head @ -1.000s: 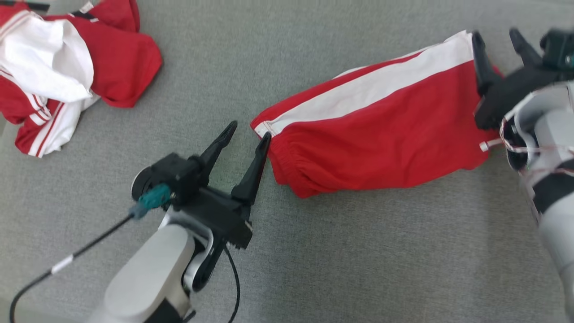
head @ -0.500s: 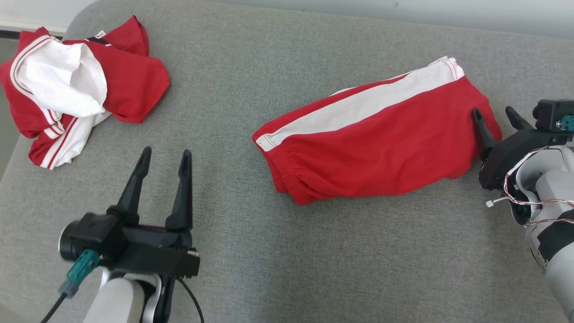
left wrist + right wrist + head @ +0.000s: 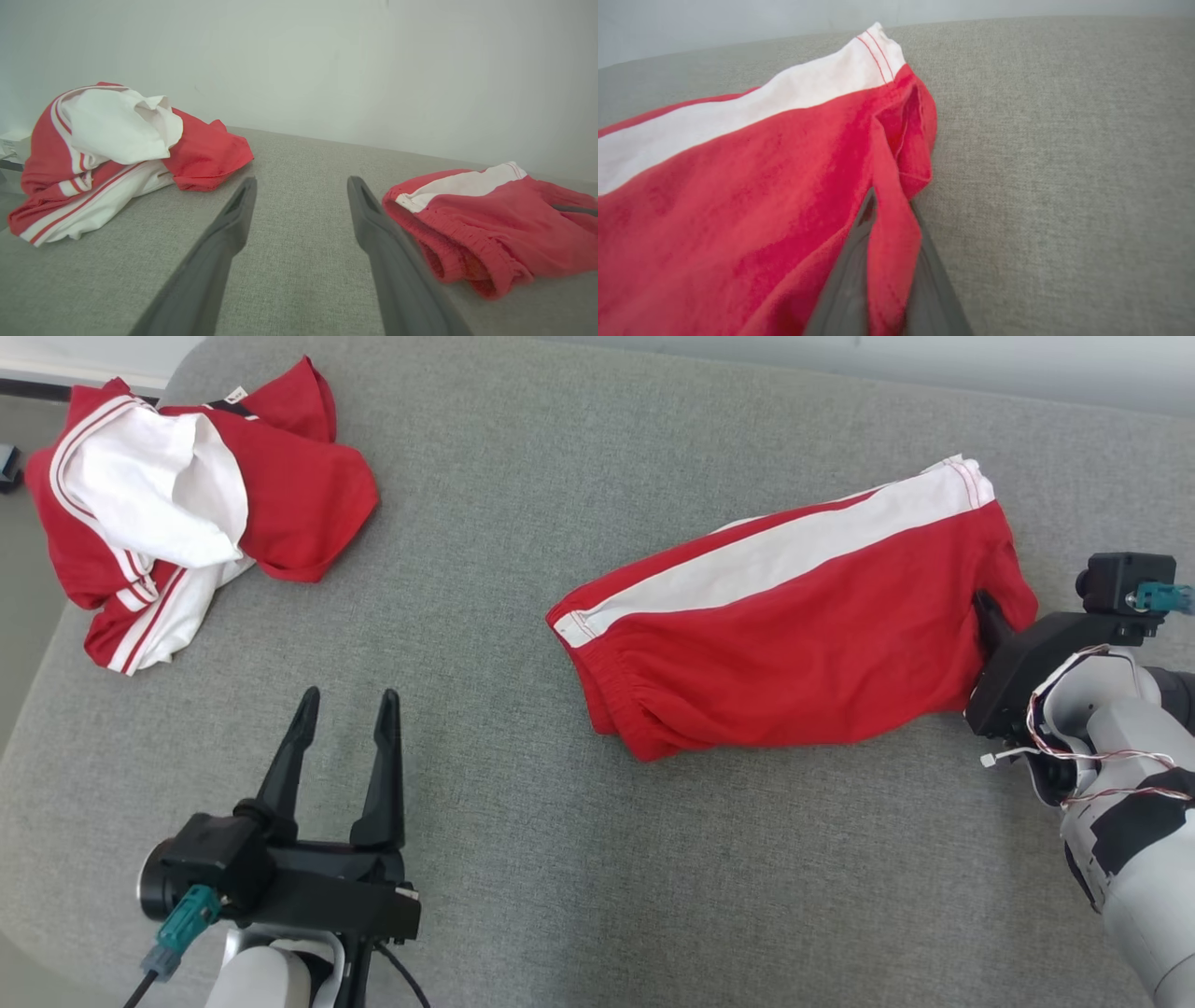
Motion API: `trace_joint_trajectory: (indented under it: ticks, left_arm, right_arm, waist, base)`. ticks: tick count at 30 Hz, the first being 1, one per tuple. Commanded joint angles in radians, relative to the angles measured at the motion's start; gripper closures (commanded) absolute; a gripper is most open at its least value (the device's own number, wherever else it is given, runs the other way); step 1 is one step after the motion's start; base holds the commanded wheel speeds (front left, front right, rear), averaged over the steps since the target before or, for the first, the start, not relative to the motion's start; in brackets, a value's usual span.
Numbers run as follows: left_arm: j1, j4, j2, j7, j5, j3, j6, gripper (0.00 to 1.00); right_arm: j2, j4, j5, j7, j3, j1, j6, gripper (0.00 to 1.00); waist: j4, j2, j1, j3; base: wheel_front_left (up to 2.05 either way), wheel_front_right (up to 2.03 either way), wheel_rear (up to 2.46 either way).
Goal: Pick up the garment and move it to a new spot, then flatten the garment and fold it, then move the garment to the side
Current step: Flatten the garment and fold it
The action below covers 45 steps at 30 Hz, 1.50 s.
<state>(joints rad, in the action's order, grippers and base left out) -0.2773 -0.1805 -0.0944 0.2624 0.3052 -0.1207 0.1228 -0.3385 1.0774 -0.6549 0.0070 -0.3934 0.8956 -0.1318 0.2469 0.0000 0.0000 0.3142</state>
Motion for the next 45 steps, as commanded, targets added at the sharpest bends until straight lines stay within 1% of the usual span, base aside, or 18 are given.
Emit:
trace_joint_trajectory:
  ticks: [1,5,9,10,15,19,23,27,30,31,34,36,40,45]
  left_arm:
    - [0.012,0.000,0.002,0.004,-0.006,0.009,0.001,0.00]
    - [0.038,-0.012,0.005,0.004,-0.020,0.028,0.008,0.00]
    - [0.070,-0.016,-0.006,0.004,-0.038,0.038,0.007,0.00]
    - [0.088,-0.014,-0.006,0.003,-0.039,0.050,0.008,0.00]
    - [0.128,-0.009,-0.002,0.004,-0.039,0.057,0.008,0.00]
    - [0.146,0.002,-0.006,0.004,-0.046,0.065,0.008,0.00]
    - [0.160,0.006,-0.012,0.004,-0.045,0.077,0.007,0.00]
    - [0.172,0.002,-0.015,0.003,-0.045,0.086,0.007,0.00]
    - [0.175,-0.002,-0.014,0.004,-0.047,0.081,0.007,0.00]
    - [0.175,-0.002,-0.014,0.004,-0.047,0.081,0.007,0.00]
    - [0.172,0.000,-0.011,0.003,-0.048,0.077,0.007,0.00]
    - [0.169,-0.001,-0.011,0.003,-0.046,0.075,0.007,0.00]
    - [0.148,-0.010,-0.010,0.003,-0.040,0.058,0.007,0.00]
    - [0.130,-0.018,-0.005,0.003,-0.035,0.036,0.007,0.00]
  right_arm:
    - [-0.002,0.001,-0.012,-0.005,-0.005,-0.023,0.002,1.00]
    - [-0.016,-0.028,-0.052,-0.052,-0.005,-0.054,0.002,1.00]
    - [-0.048,-0.077,-0.104,-0.096,-0.005,-0.131,0.002,1.00]
    - [-0.071,-0.107,-0.137,-0.111,-0.002,-0.177,0.002,1.00]
    - [-0.141,-0.170,-0.204,-0.132,0.022,-0.310,0.002,1.00]
    - [-0.196,-0.208,-0.215,-0.153,0.049,-0.392,0.002,1.00]
    - [-0.204,-0.226,-0.202,-0.168,0.076,-0.418,0.002,1.00]
    - [-0.178,-0.278,-0.162,-0.179,0.072,-0.399,0.002,1.00]
    - [-0.156,-0.344,-0.120,-0.185,0.060,-0.389,0.002,1.00]
    - [-0.156,-0.344,-0.120,-0.185,0.060,-0.389,0.002,1.00]
    - [-0.128,-0.428,-0.089,-0.176,0.043,-0.390,0.002,1.00]
    - [-0.098,-0.488,-0.067,-0.161,0.027,-0.396,0.002,1.00]
    - [-0.046,-0.576,-0.032,-0.113,-0.007,-0.421,0.002,1.00]
    - [0.022,-0.623,0.010,-0.072,-0.040,-0.456,0.002,1.00]
  waist:
    - [-0.011,0.0000,0.0000,-0.014]
    - [-0.039,0.0000,0.0000,-0.053]
    - [-0.080,0.0000,0.0000,-0.097]
    - [-0.102,0.0000,0.0000,-0.117]
    - [-0.141,0.0000,0.0000,-0.153]
    - [-0.164,0.0000,0.0000,-0.160]
    - [-0.187,0.0000,0.0000,-0.163]
    - [-0.206,0.0000,0.0000,-0.173]
    - [-0.209,0.0000,0.0000,-0.181]
    - [-0.209,0.0000,0.0000,-0.181]
    - [-0.208,0.0000,0.0000,-0.185]
    - [-0.206,0.0000,0.0000,-0.185]
    - [-0.185,0.0000,0.0000,-0.181]
    - [-0.149,0.0000,0.0000,-0.175]
  base:
    - [0.00,0.00,0.00]
    - [0.00,0.00,0.00]
    - [0.00,0.00,0.00]
    - [0.00,0.00,0.00]
    - [0.00,0.00,0.00]
    - [0.00,0.00,0.00]
    - [0.00,0.00,0.00]
    - [0.00,0.00,0.00]
    - [0.00,0.00,0.00]
    - [0.00,0.00,0.00]
    - [0.00,0.00,0.00]
    - [0.00,0.00,0.00]
    - [0.00,0.00,0.00]
    - [0.00,0.00,0.00]
